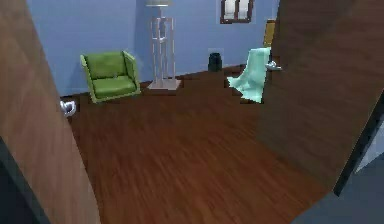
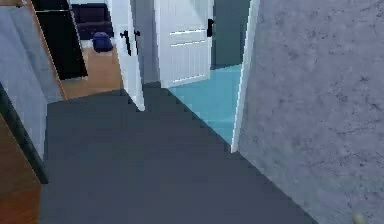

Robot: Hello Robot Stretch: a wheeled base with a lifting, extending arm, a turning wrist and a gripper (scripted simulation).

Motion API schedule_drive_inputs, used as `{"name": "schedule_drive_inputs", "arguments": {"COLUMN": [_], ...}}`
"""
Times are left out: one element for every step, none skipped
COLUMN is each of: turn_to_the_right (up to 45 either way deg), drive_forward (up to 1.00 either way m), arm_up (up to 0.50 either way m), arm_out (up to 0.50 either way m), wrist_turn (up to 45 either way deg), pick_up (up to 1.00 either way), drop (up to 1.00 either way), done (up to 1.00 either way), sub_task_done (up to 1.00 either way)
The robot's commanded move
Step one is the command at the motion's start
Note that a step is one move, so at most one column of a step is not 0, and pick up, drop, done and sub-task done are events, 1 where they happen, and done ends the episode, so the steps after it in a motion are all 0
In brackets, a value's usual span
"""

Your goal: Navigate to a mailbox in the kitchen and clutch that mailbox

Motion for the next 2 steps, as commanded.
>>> {"name": "schedule_drive_inputs", "arguments": {"turn_to_the_right": [45.0, 21.0], "drive_forward": [0.00, 0.00], "arm_up": [0.00, 0.00], "arm_out": [0.00, 0.00], "wrist_turn": [0.0, 0.0], "pick_up": [0.00, 0.00], "drop": [0.00, 0.00], "done": [0.00, 0.00], "sub_task_done": [0.00, 0.00]}}
